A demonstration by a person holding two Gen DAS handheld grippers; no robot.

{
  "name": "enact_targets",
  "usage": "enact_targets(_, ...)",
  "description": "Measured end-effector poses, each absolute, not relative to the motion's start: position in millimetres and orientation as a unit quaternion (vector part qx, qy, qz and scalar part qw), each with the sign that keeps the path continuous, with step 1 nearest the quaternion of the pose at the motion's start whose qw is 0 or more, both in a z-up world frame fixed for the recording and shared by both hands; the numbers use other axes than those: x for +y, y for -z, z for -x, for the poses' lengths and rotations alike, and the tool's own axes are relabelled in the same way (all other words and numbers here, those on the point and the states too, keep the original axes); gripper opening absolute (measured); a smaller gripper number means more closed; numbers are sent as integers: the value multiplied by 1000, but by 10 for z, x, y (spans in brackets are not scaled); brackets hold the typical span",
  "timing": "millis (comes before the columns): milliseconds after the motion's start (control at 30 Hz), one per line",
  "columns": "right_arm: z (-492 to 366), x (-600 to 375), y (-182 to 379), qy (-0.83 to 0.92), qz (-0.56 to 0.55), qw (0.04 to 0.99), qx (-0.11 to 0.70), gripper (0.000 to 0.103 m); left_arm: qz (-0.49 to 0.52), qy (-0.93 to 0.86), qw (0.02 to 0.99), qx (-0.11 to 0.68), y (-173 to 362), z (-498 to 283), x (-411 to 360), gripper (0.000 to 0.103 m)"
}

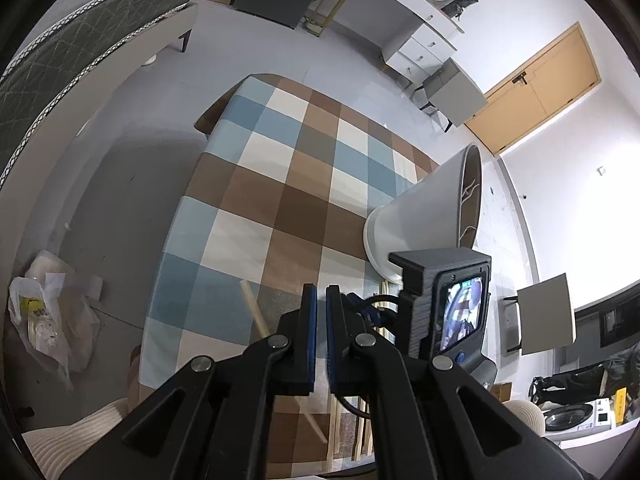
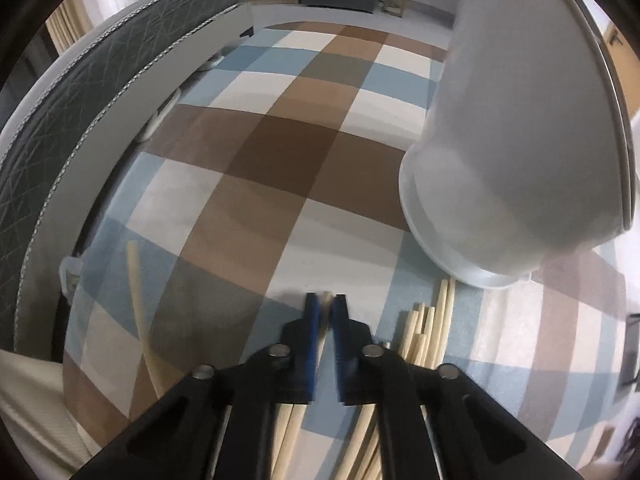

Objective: Organize utensils

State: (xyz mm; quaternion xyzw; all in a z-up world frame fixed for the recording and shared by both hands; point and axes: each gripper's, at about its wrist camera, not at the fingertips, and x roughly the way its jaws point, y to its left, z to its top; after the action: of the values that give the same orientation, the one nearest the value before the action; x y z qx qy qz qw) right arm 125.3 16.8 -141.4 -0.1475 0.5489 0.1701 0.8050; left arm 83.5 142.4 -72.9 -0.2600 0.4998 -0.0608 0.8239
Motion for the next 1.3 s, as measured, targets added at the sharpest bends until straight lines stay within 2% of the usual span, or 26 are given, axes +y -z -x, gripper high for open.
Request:
enact_targets(367, -1107, -300, 974, -205, 30, 846, 491, 3, 232, 62, 847, 474, 622, -801, 1317, 0)
enact_targets(600, -894, -739, 577, -229, -40, 871, 434, 3, 225, 29, 840, 493, 689, -829, 1372, 1)
enact_targets(633, -857, -781, 542, -232, -45, 873, 427, 3, 223, 16, 832, 508, 761, -850, 1391, 7)
enact_targets(667, -812, -853, 502, -238, -54, 875, 418, 3, 224, 6, 821, 525, 850, -876, 1417, 24)
enact_targets(700, -777, -907, 476, -242, -61, 876, 412, 3, 225, -1, 814, 536, 913, -895, 1437, 35)
enact_targets(733, -739, -957, 460, -246, -64, 877, 407, 3, 228, -15, 803, 550, 1003, -923, 1472, 53)
enact_targets(967, -644, -1222, 440, -265, -103, 880, 381, 3, 228, -89, 760, 602, 1464, -1112, 1595, 55)
enact_targets(1133, -676, -1378, 421, -277, -128, 879, 367, 3, 190, -95, 729, 651, 1757, -1244, 1440, 55)
enact_targets(1300, -711, -1446, 445, -282, -142, 875, 367, 3, 139, -115, 748, 639, 1727, -1327, 1306, 54)
